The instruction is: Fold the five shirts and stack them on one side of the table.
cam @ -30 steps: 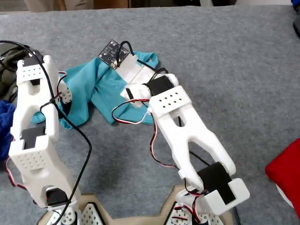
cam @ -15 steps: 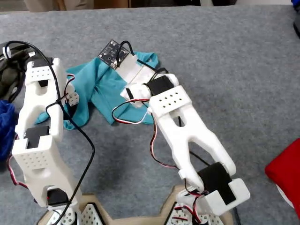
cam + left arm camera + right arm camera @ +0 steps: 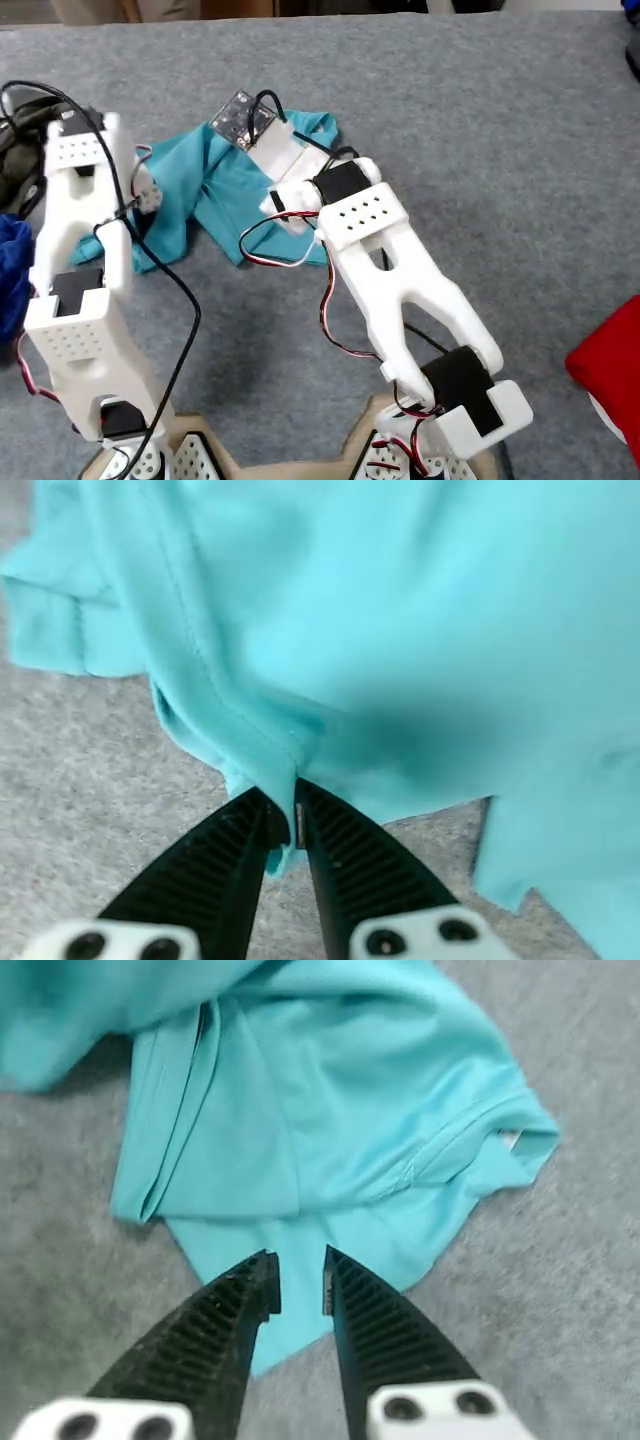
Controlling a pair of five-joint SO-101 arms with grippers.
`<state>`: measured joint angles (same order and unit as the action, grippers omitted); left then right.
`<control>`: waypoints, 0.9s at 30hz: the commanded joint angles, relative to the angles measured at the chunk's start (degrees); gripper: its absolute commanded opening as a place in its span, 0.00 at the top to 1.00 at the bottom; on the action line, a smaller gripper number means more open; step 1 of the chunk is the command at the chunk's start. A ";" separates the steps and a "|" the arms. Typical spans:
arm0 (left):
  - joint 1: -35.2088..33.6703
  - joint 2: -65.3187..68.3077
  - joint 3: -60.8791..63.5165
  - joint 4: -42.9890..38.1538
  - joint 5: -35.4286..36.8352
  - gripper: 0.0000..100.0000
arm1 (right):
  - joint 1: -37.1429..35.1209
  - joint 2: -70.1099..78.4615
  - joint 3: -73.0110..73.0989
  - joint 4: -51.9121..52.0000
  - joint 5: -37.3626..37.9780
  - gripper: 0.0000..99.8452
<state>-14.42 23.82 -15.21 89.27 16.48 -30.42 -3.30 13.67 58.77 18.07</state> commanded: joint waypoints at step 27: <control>-10.46 -1.01 -21.27 7.65 -9.58 0.98 | -14.20 4.79 -3.82 -5.19 -36.04 0.90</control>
<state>-22.77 23.82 -34.46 96.13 8.04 -43.43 -0.22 13.67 55.60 -14.02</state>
